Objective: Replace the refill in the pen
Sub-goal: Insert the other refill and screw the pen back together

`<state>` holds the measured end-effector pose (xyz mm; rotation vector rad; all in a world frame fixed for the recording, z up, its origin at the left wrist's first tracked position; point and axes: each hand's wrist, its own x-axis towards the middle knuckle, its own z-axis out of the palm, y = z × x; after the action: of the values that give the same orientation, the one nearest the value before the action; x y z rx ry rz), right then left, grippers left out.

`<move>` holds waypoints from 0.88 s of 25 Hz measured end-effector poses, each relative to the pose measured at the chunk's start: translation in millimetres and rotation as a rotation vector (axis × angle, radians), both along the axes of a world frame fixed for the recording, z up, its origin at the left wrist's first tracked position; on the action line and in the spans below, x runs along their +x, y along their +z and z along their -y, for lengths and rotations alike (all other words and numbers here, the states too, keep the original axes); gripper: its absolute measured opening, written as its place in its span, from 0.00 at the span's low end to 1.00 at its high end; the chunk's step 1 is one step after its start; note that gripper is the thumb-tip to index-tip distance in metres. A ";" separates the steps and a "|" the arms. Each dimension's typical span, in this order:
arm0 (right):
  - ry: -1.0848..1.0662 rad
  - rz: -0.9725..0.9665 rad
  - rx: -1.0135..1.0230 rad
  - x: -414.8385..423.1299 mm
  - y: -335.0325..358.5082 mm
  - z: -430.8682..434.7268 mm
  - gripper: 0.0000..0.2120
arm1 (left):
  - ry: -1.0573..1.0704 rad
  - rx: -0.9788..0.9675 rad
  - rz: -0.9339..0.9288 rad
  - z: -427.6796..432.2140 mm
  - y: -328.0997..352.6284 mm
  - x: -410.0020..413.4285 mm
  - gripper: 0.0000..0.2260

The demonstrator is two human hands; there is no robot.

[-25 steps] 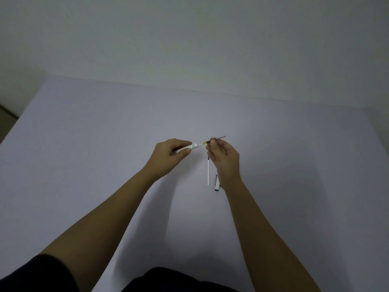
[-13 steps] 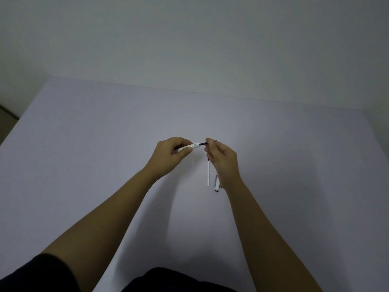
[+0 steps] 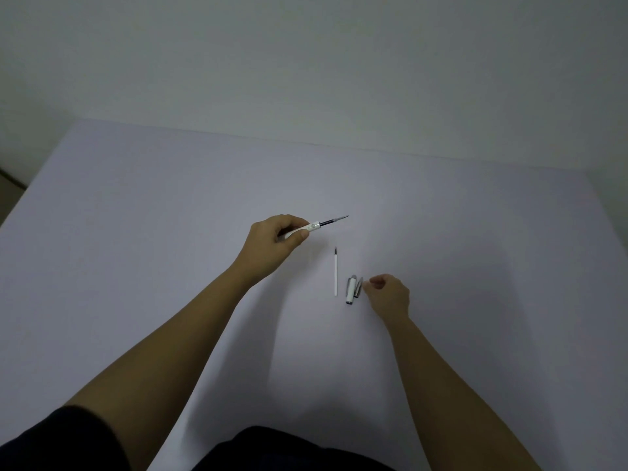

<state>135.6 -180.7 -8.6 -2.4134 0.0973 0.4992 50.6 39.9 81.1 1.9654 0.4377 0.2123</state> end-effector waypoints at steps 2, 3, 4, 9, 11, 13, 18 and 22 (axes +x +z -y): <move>0.015 -0.008 -0.022 -2.6 -4.4 -1.5 0.13 | 0.001 0.007 -0.003 -0.8 -0.5 -0.8 0.05; 0.019 -0.011 -0.023 -2.5 -5.4 -3.0 0.13 | 0.001 0.009 -0.001 -1.2 -0.6 -1.3 0.05; 0.022 -0.012 -0.025 -1.7 -5.8 -4.6 0.13 | 0.002 0.007 0.001 -1.6 -0.6 -1.7 0.05; 0.014 0.009 -0.018 4.1 -3.3 -12.0 0.15 | 0.013 0.004 -0.004 -4.7 -1.0 -2.8 0.05; 0.023 -0.001 0.006 3.9 -3.9 -15.6 0.15 | 0.016 0.000 -0.002 -4.8 -1.3 -2.8 0.05; 0.035 -0.002 0.011 2.9 -6.0 -16.7 0.14 | 0.018 -0.003 0.000 -4.5 -1.5 -3.2 0.05; 0.059 0.028 -0.021 2.8 -7.8 -12.1 0.11 | 0.023 -0.003 0.004 -5.3 -2.2 -5.5 0.05; 0.069 0.006 -0.053 1.8 -7.8 -7.8 0.09 | 0.018 -0.015 -0.001 -2.5 -3.3 -4.6 0.05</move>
<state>137.5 -172.9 -16.4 -2.4764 0.0243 0.5270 45.9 42.4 77.8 1.9480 0.4565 0.2185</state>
